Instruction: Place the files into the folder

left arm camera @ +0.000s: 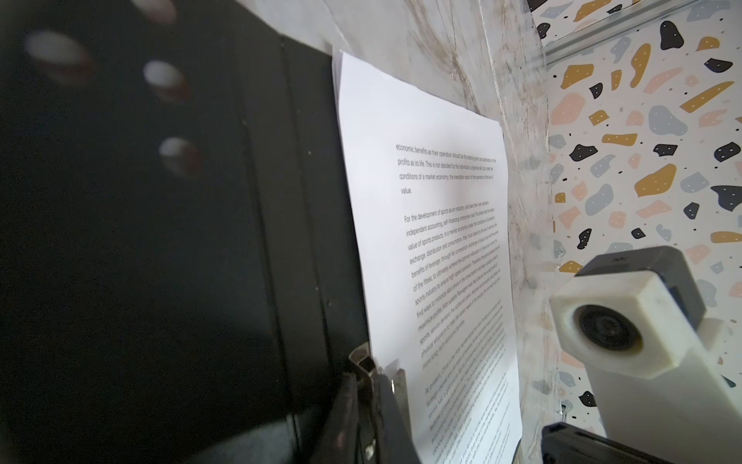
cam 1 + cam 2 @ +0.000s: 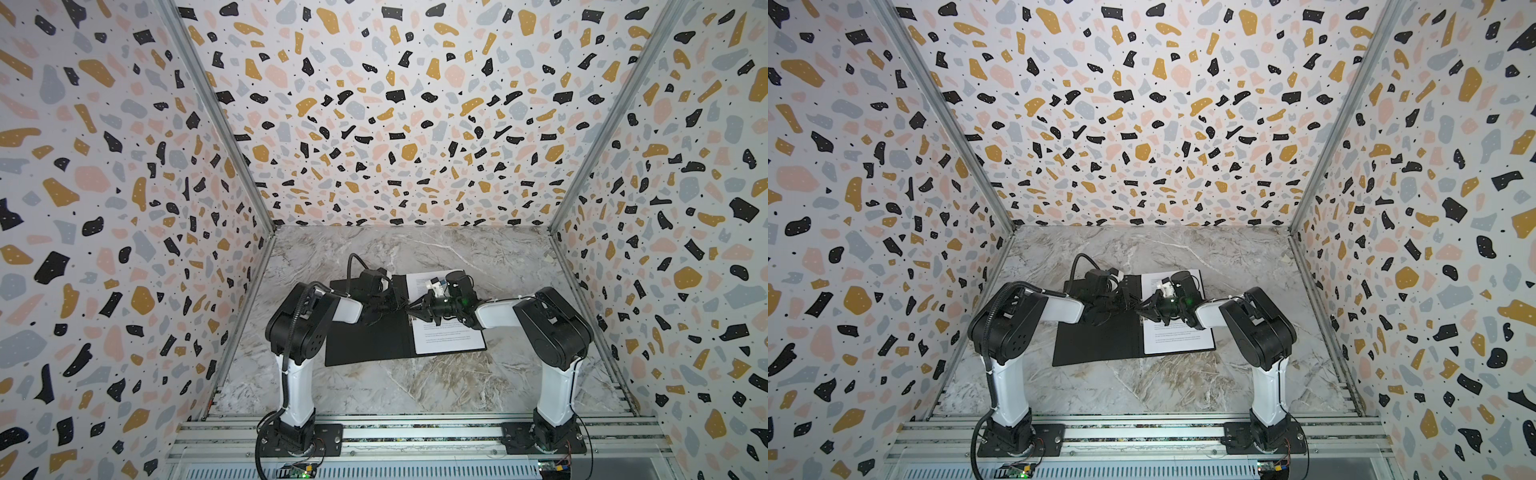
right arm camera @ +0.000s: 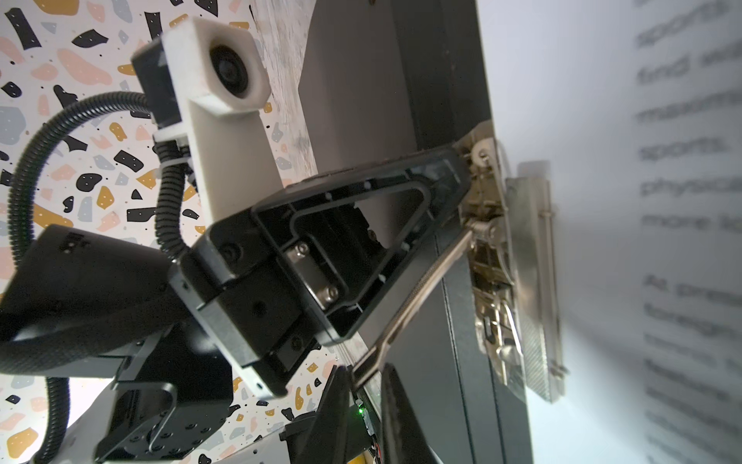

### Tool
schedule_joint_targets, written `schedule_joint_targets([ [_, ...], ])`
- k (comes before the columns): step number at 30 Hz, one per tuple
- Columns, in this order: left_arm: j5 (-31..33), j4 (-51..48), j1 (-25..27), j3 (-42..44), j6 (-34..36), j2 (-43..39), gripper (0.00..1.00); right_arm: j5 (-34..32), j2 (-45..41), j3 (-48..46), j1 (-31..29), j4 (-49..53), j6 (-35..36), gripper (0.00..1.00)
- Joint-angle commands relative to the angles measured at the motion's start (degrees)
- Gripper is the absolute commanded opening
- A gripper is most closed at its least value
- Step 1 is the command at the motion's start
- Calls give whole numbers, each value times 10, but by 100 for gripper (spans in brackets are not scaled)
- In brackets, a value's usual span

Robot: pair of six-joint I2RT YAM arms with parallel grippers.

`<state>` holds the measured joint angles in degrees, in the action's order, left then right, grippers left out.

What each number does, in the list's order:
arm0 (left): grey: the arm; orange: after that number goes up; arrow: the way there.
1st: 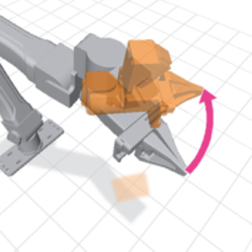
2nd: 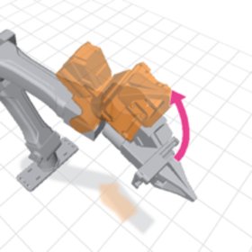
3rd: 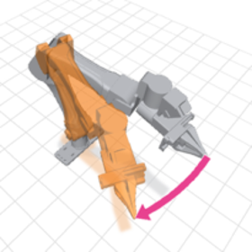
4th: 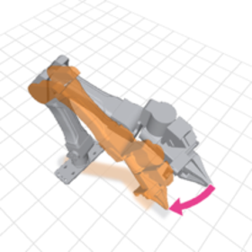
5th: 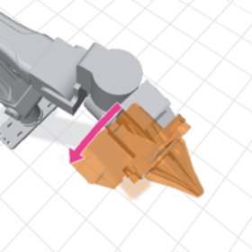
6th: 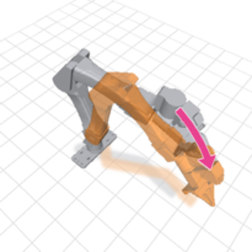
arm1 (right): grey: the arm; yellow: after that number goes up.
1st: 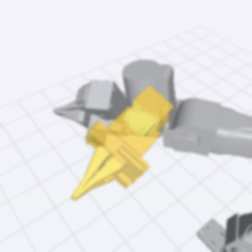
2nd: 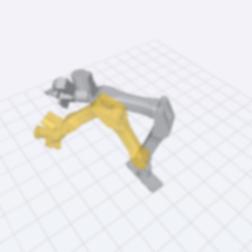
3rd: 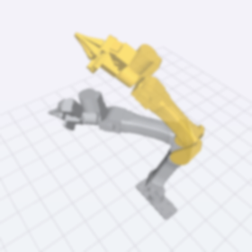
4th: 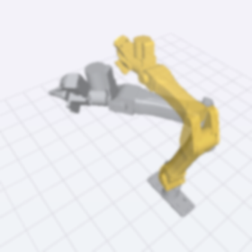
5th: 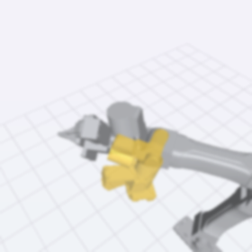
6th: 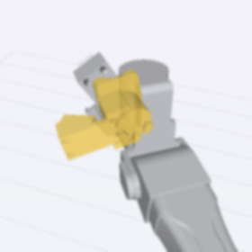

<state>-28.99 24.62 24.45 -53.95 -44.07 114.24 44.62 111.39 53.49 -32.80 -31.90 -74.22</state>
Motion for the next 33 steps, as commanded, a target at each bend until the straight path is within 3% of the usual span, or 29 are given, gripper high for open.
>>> schedule_joint_targets([
  [1,16,-8,0,6,11,17,11,9,-2,-7,-3,-13,-5,15],
  [12,15,-7,0,8,11,18,11,12,-10,-28,-3,-18,2,7],
  [26,12,-11,0,4,13,20,11,12,-19,-65,-2,-2,44,6],
  [30,13,-14,0,2,16,20,11,9,-34,-52,-1,2,41,8],
  [33,13,-14,0,2,16,20,10,9,-42,-38,-1,10,34,19],
])
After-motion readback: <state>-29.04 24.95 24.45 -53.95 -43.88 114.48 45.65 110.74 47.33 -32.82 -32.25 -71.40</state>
